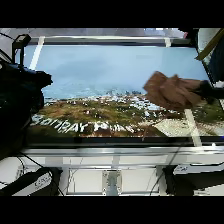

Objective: Fold the clothes and pants, and hang the long-sleeved shirts on hangers.

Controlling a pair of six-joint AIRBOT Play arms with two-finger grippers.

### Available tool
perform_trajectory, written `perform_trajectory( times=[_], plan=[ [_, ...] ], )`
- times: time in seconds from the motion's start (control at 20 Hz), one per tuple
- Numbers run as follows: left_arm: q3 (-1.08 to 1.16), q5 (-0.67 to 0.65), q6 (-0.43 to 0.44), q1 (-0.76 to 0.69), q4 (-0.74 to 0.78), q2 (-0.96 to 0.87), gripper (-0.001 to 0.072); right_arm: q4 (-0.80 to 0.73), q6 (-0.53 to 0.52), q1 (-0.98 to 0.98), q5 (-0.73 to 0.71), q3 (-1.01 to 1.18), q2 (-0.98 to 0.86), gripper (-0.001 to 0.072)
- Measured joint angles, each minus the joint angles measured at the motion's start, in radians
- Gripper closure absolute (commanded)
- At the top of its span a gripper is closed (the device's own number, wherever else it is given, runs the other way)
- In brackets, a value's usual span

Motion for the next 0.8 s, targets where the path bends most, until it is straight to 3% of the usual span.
perform_trajectory(
  times=[0.4, 0.45, 0.5, 0.55, 0.65, 0.8],
  plan=[
    [0.000, 0.000, -0.005, 0.000, -0.001, 0.000, 0.0694, -0.211, -0.024, -0.559, 0.200, -0.003, 0.020, 0.0660],
    [0.000, 0.000, -0.015, 0.000, -0.001, 0.000, 0.0694, -0.240, -0.025, -0.598, 0.224, -0.003, 0.021, 0.0496],
    [0.000, 0.000, -0.021, 0.000, -0.002, 0.000, 0.0694, -0.265, -0.026, -0.627, 0.251, -0.003, 0.021, 0.0263],
    [0.000, 0.000, -0.027, 0.000, -0.003, 0.000, 0.0694, -0.280, -0.026, -0.648, 0.283, -0.002, 0.021, 0.0228],
    [0.000, 0.000, -0.036, 0.000, -0.003, 0.000, 0.0694, -0.281, -0.008, -0.677, 0.371, 0.001, 0.022, 0.0229],
    [0.000, 0.000, -0.043, 0.000, -0.003, 0.000, 0.0694, -0.163, 0.016, -0.692, 0.489, 0.009, 0.056, 0.0230]
  ],
)
